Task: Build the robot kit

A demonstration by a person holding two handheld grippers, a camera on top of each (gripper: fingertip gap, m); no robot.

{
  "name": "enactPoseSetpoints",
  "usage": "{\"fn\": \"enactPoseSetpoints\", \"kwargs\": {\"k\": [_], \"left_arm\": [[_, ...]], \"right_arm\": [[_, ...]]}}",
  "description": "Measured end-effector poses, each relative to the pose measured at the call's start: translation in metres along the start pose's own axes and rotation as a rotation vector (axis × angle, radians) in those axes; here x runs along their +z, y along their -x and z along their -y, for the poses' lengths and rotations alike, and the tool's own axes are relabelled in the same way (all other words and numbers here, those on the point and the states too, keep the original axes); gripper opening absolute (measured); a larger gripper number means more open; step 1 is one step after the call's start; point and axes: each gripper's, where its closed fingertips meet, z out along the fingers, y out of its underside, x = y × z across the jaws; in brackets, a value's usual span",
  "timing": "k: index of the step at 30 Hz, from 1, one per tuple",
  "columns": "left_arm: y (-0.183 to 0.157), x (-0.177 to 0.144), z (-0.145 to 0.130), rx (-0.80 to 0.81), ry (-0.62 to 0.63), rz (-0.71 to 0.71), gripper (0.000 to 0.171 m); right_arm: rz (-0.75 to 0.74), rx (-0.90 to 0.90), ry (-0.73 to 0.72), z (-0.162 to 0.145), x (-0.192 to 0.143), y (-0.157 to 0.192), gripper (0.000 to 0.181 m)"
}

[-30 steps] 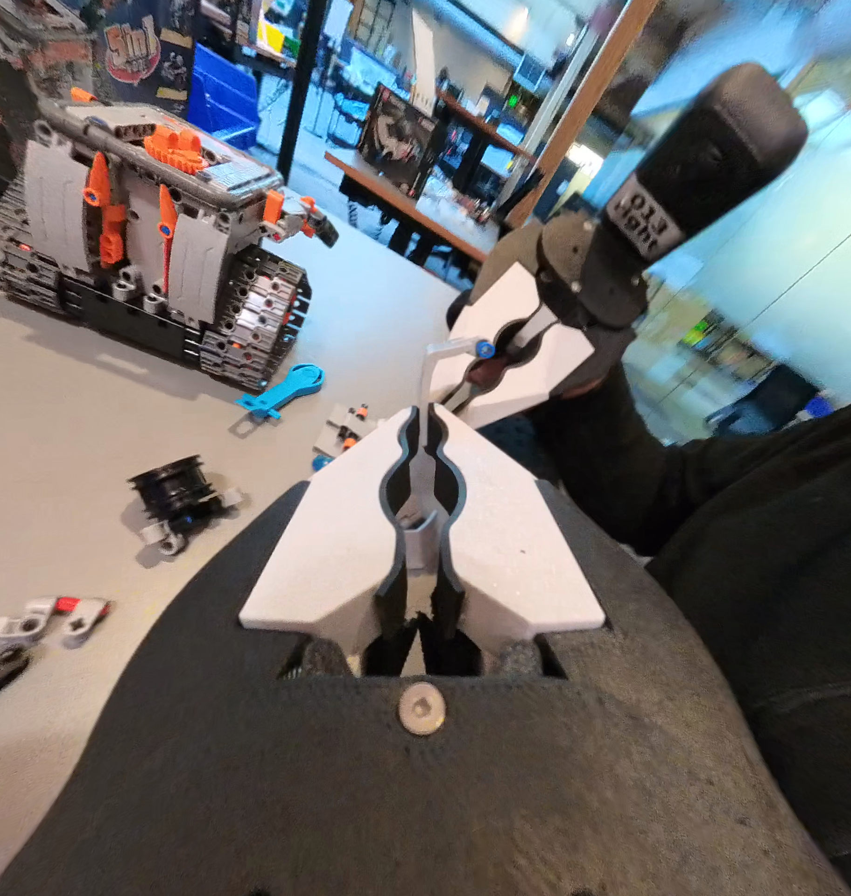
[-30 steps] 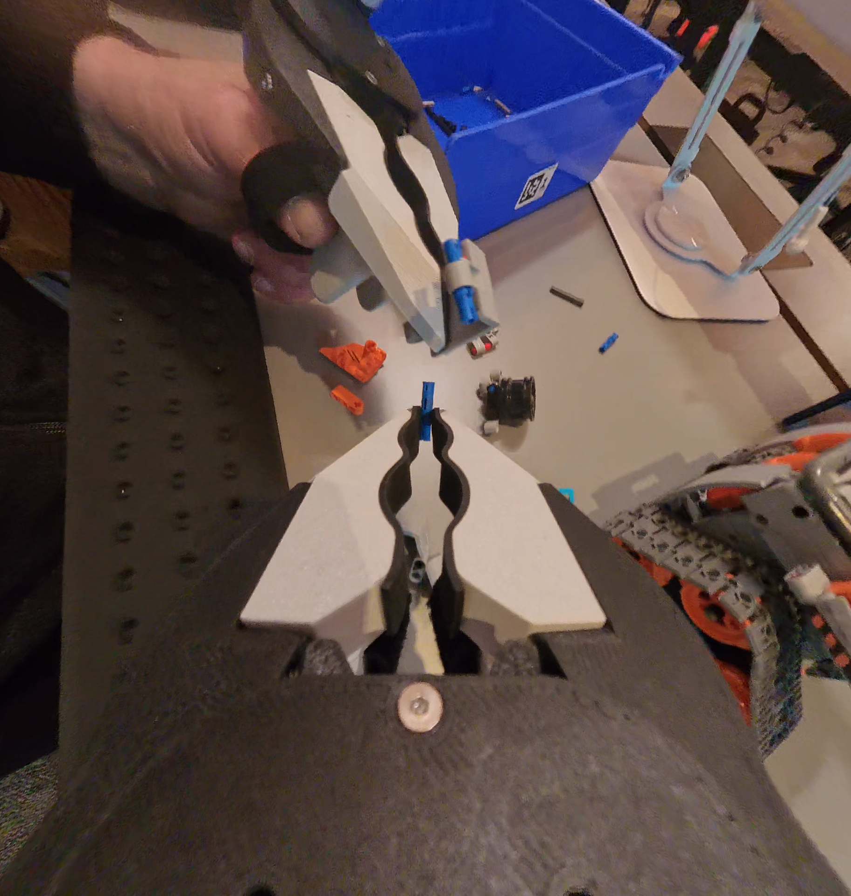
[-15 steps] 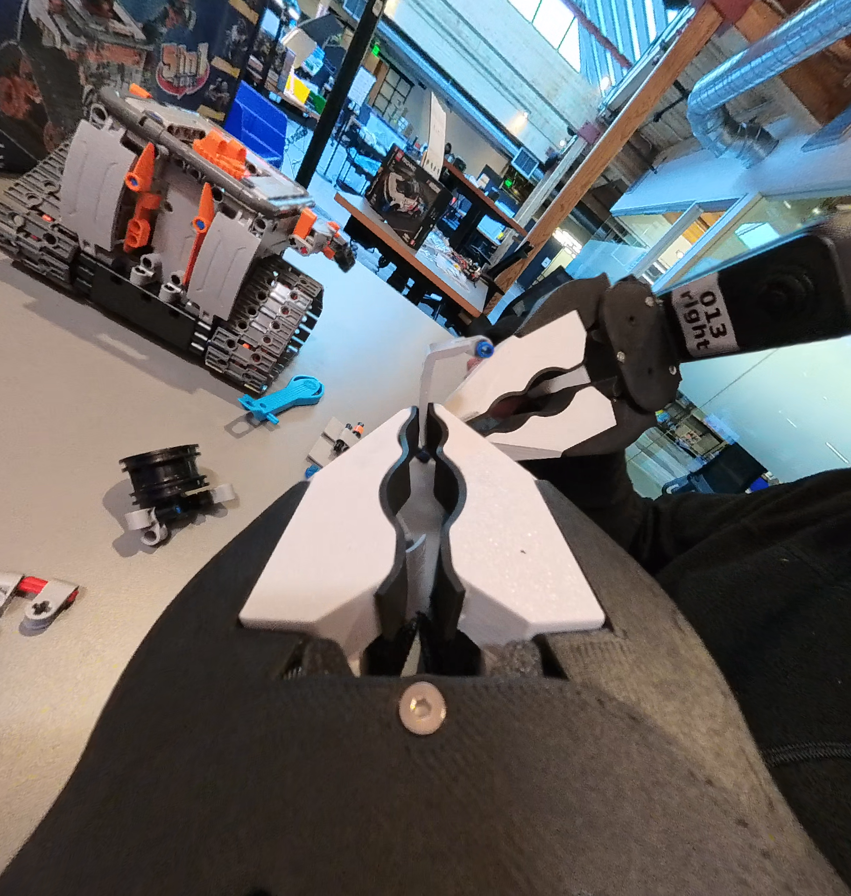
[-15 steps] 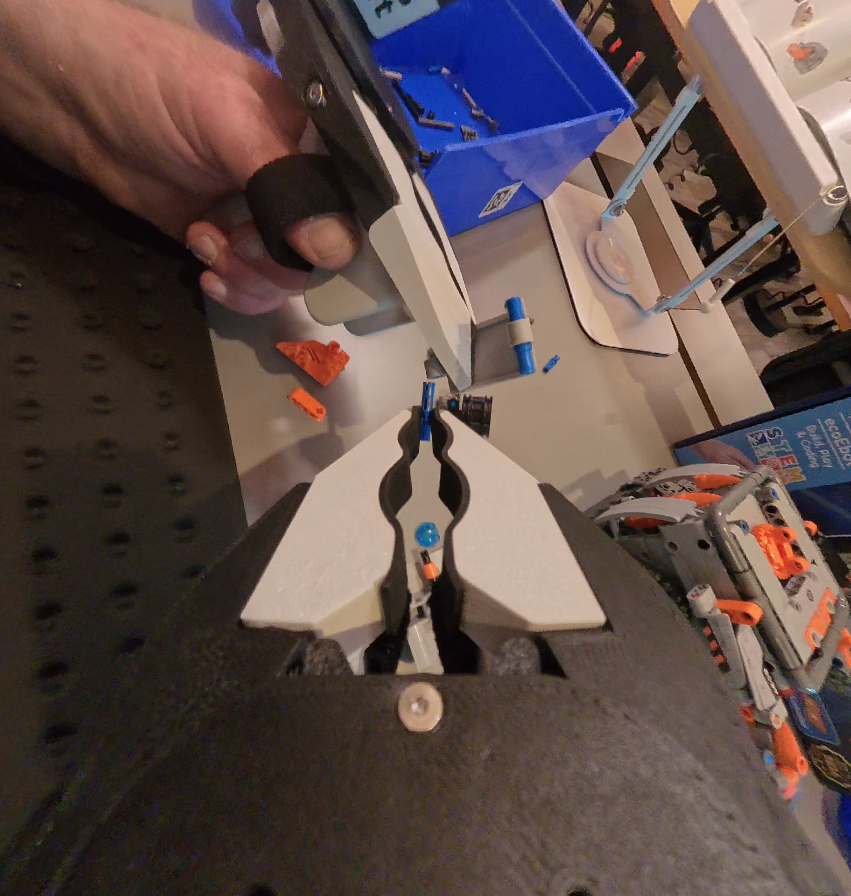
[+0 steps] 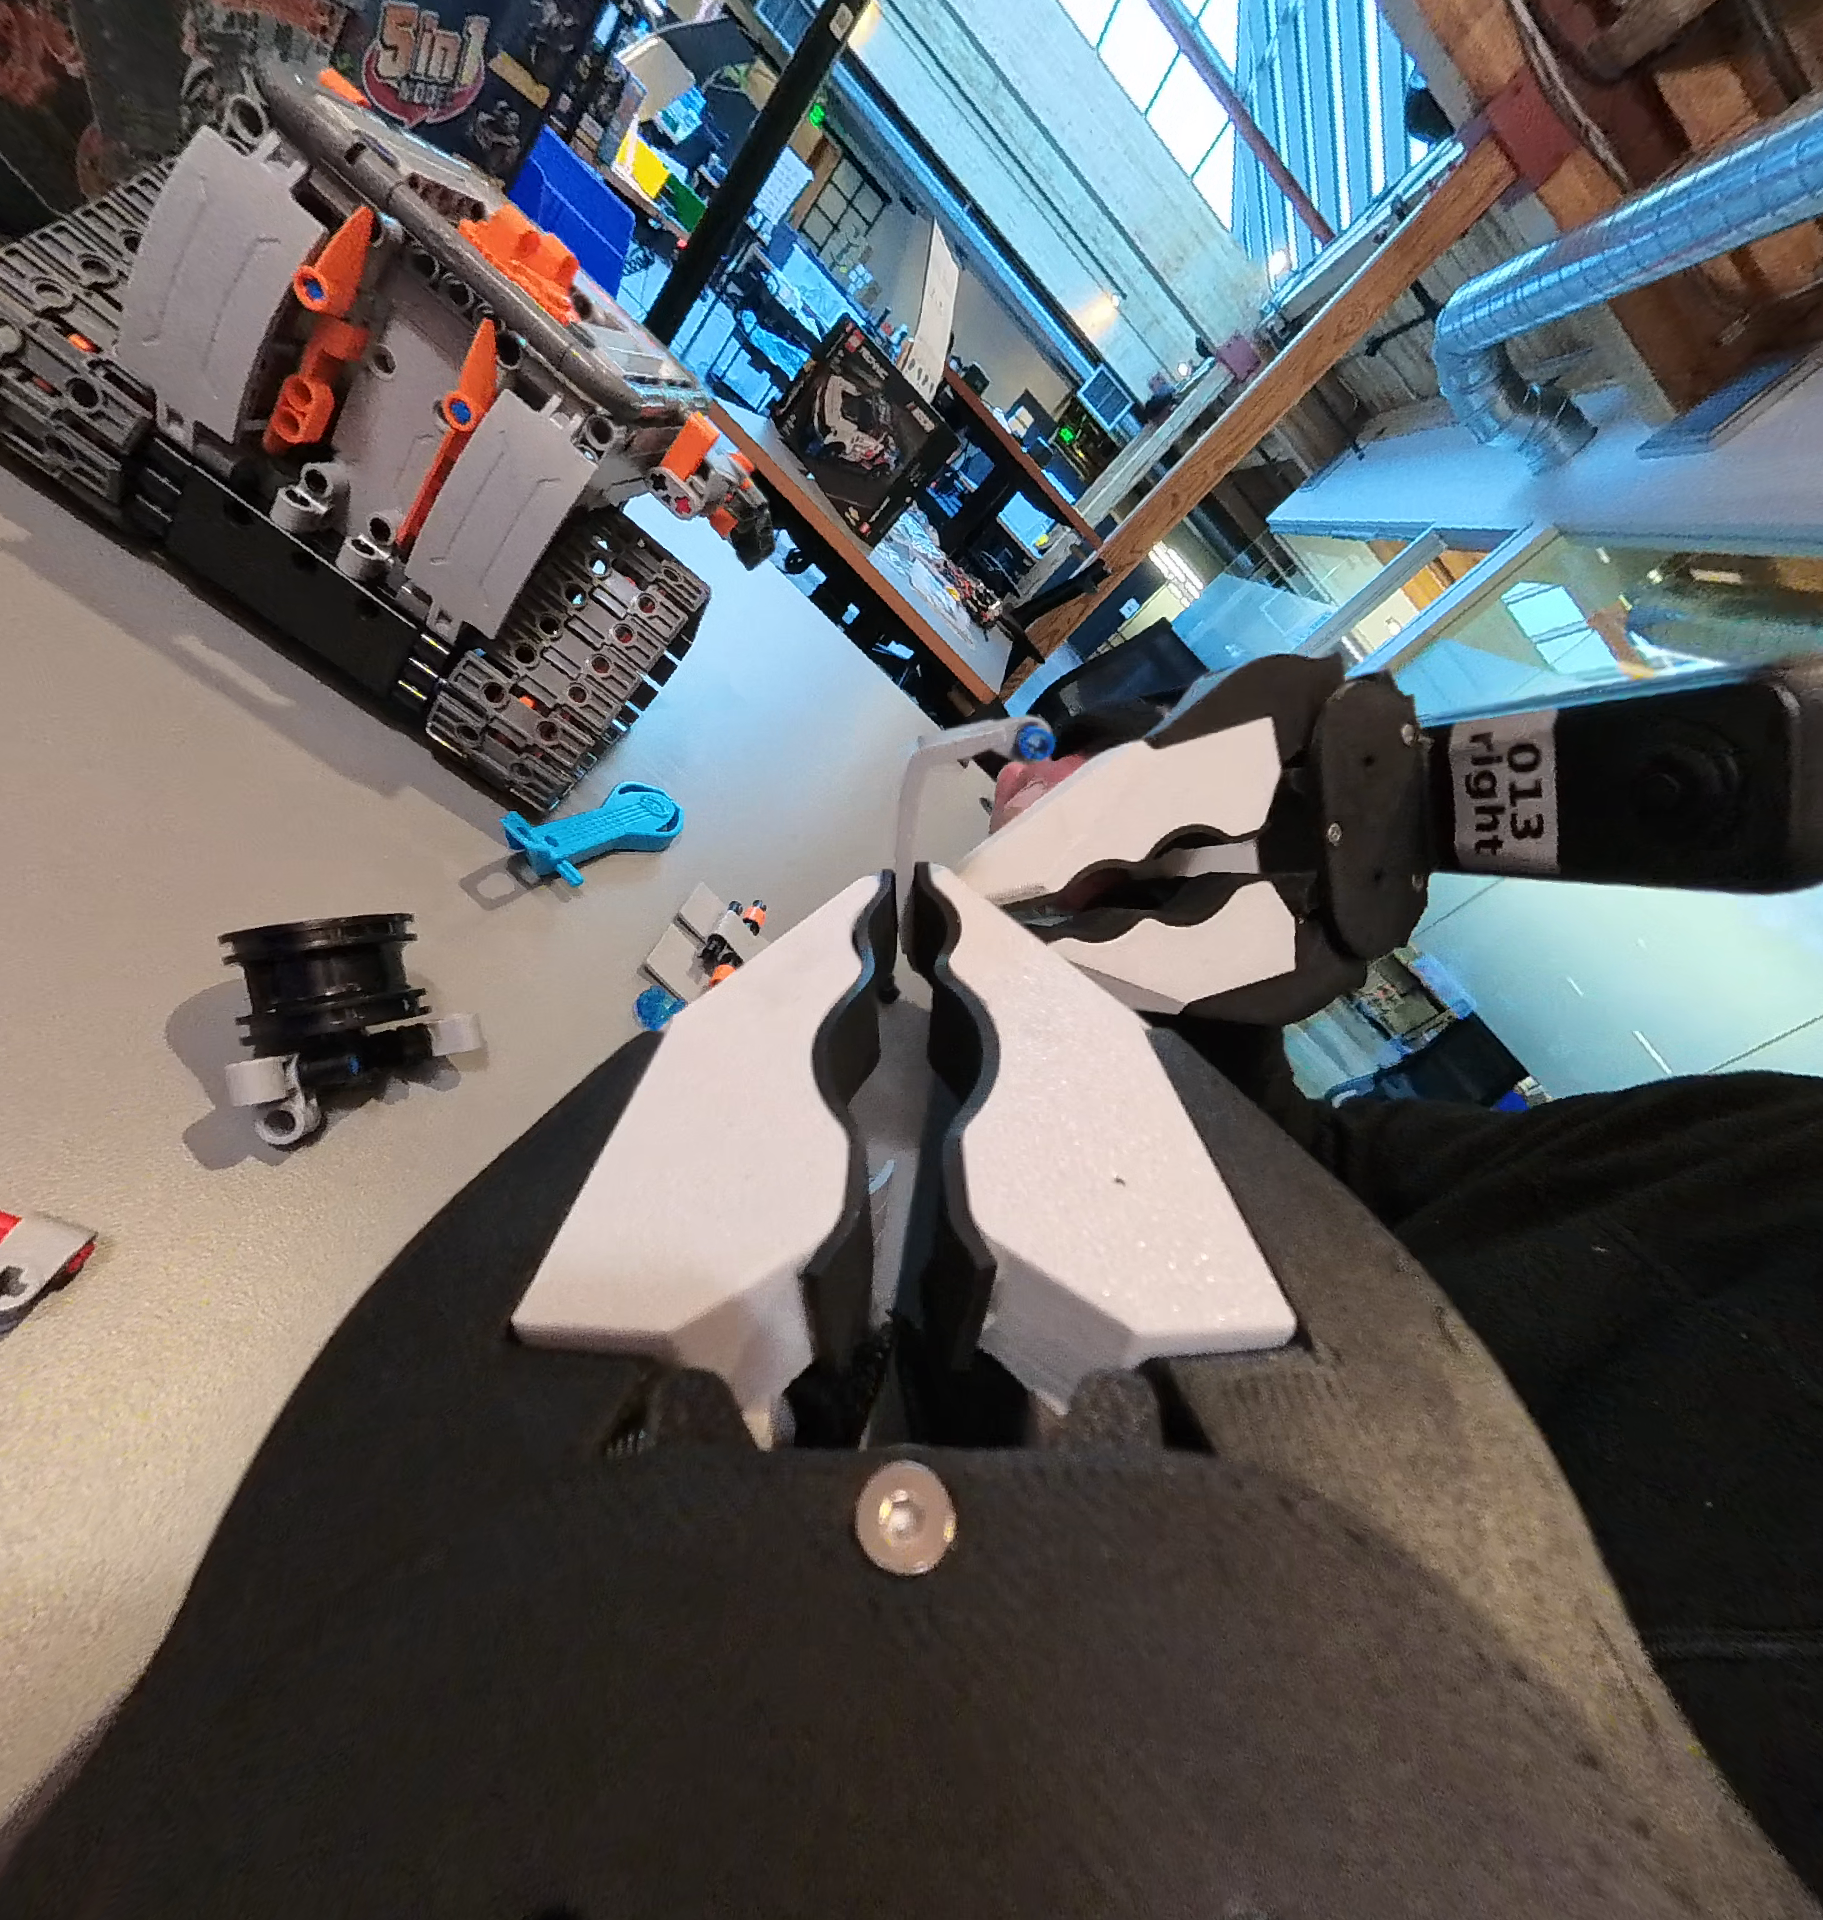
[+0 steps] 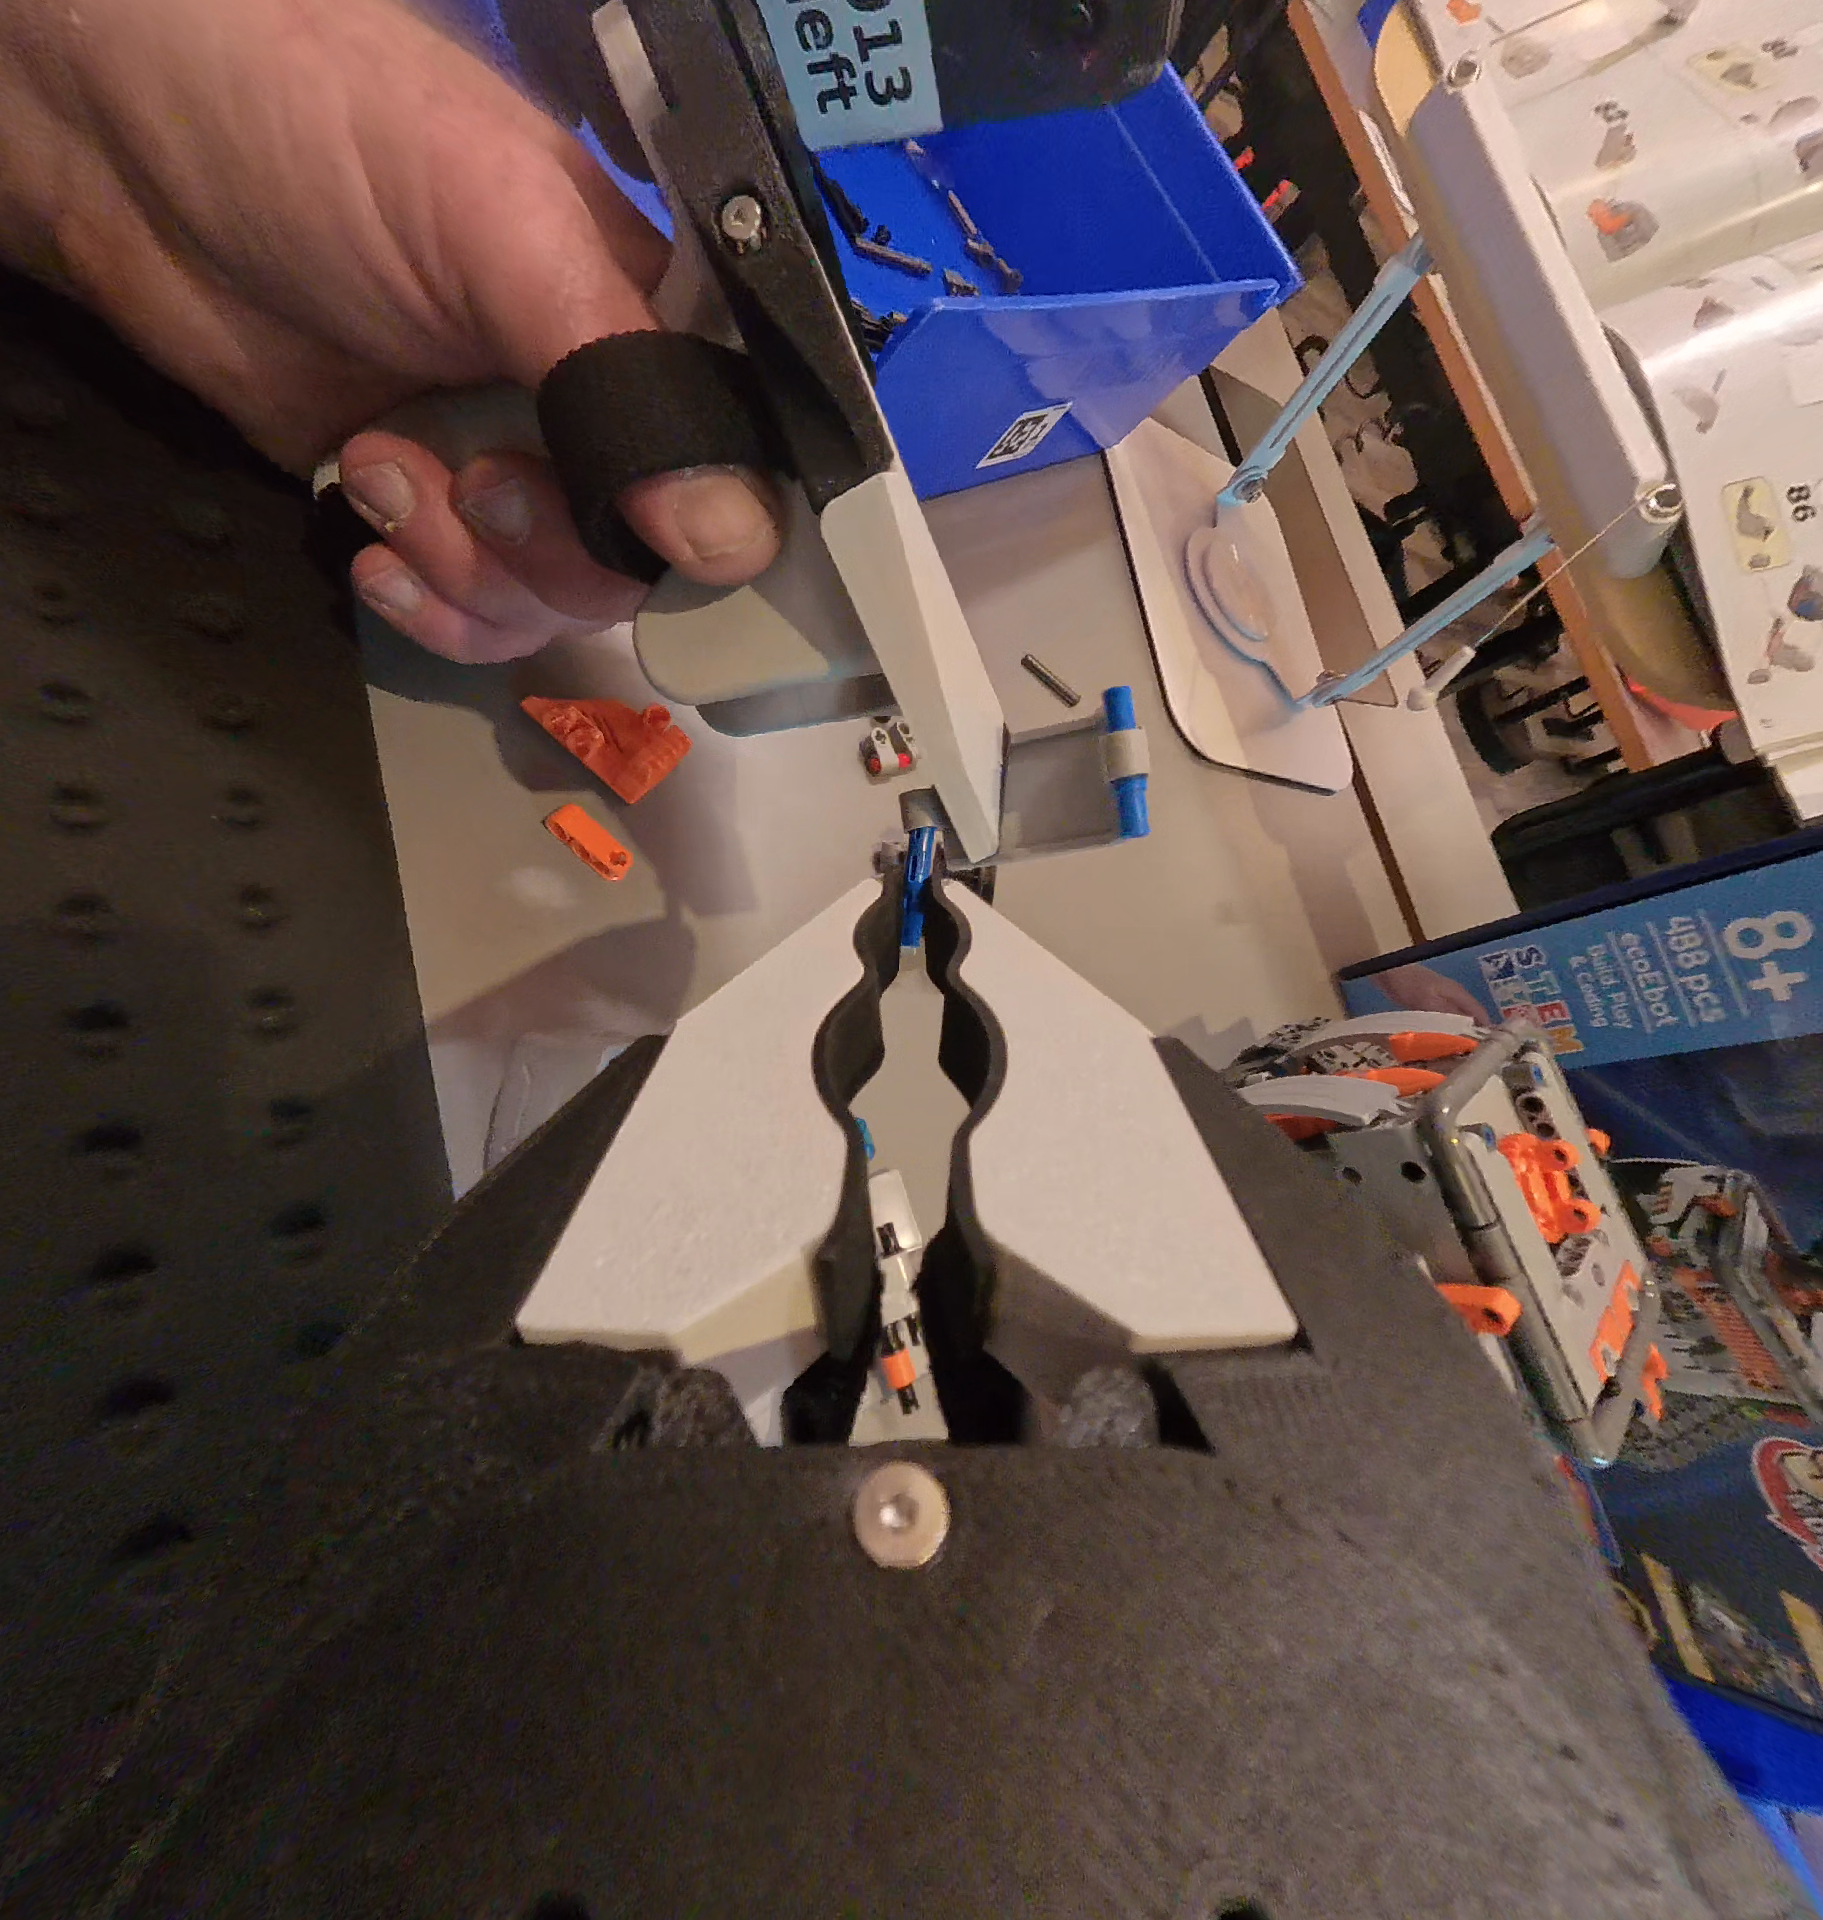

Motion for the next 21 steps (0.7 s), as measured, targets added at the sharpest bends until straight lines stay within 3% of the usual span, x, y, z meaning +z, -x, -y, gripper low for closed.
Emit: {"fn": "enactPoseSetpoints", "kwargs": {"k": [12, 21], "left_arm": [[-0.012, -0.001, 0.006, -0.077, -0.039, -0.121, 0.000], [-0.008, 0.003, -0.001, -0.052, 0.005, -0.087, 0.000]], "right_arm": [[-0.051, -0.162, -0.054, 0.011, -0.008, -0.002, 0.000], [-0.067, -0.290, 0.020, 0.009, -0.003, 0.000, 0.001]]}}
